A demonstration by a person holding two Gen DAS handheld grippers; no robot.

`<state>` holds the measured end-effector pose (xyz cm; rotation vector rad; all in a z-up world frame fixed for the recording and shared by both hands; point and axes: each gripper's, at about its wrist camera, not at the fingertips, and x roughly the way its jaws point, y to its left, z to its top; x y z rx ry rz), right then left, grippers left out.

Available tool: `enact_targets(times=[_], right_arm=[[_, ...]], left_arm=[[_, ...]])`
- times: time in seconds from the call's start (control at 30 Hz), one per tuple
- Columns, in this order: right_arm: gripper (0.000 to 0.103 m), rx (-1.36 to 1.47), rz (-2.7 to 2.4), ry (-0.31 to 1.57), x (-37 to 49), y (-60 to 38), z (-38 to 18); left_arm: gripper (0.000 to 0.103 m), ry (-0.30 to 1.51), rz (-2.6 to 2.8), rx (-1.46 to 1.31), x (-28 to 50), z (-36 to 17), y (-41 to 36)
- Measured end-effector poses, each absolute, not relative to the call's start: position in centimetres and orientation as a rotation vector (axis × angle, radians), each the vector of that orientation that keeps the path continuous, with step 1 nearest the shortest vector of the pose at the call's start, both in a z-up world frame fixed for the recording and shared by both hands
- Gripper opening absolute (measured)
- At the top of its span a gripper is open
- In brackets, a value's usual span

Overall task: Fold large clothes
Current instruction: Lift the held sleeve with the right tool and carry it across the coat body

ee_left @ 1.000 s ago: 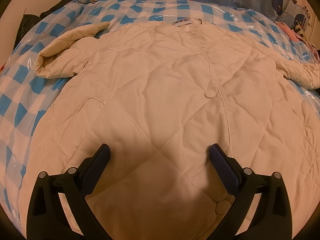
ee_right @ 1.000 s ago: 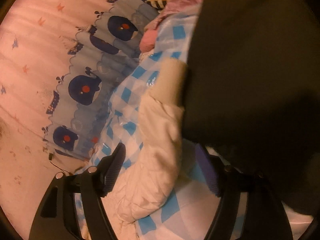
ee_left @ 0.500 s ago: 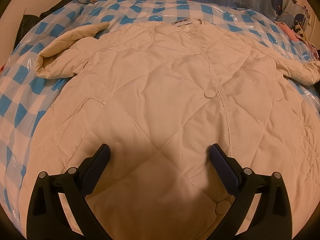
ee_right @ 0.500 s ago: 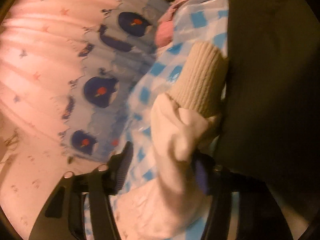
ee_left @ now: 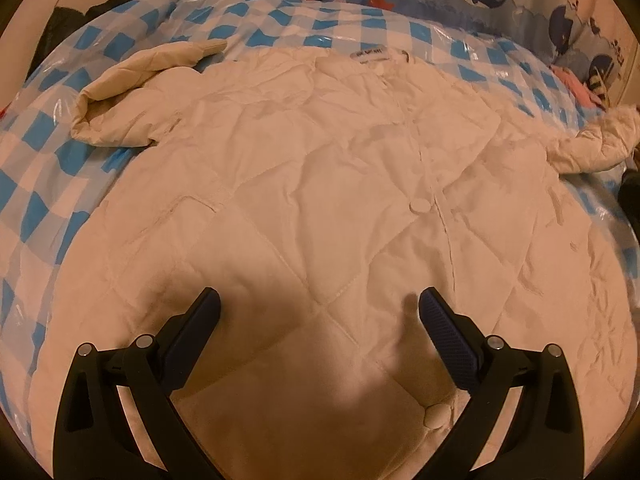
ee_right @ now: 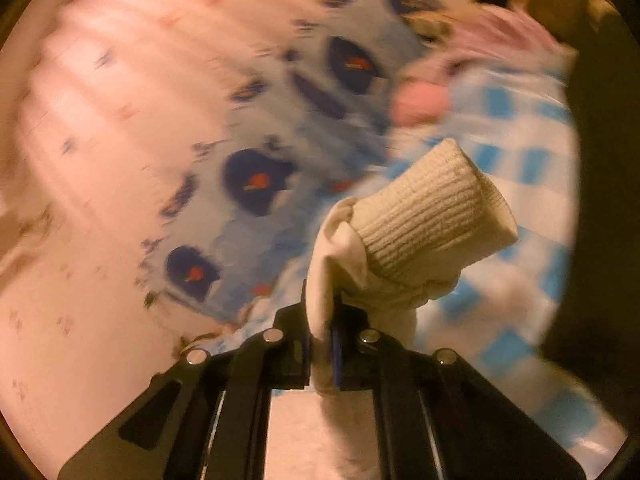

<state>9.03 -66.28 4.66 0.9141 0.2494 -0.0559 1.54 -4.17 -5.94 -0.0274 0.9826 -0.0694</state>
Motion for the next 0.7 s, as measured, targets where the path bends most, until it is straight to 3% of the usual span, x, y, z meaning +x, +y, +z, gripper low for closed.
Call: enact_targets(times=[0.3, 0.53, 0.7], right_arm=[[0.008, 0.607, 0.158, 0.284, 15.7, -48.3, 15.1], [0.008, 0.444, 0.305, 0.380, 19.7, -33.5, 15.1], [0.008, 0.367, 0.402, 0.473, 21.9, -23.8, 11.6]], left_arm=[[0.096, 0.935, -0.039, -0.134, 1.4, -3.5, -1.1], [0.096, 0.888, -0.008, -0.261, 1.4, -1.6, 3.0], [0.096, 0.871, 0.016, -0.357, 1.4, -1.0, 5.8]])
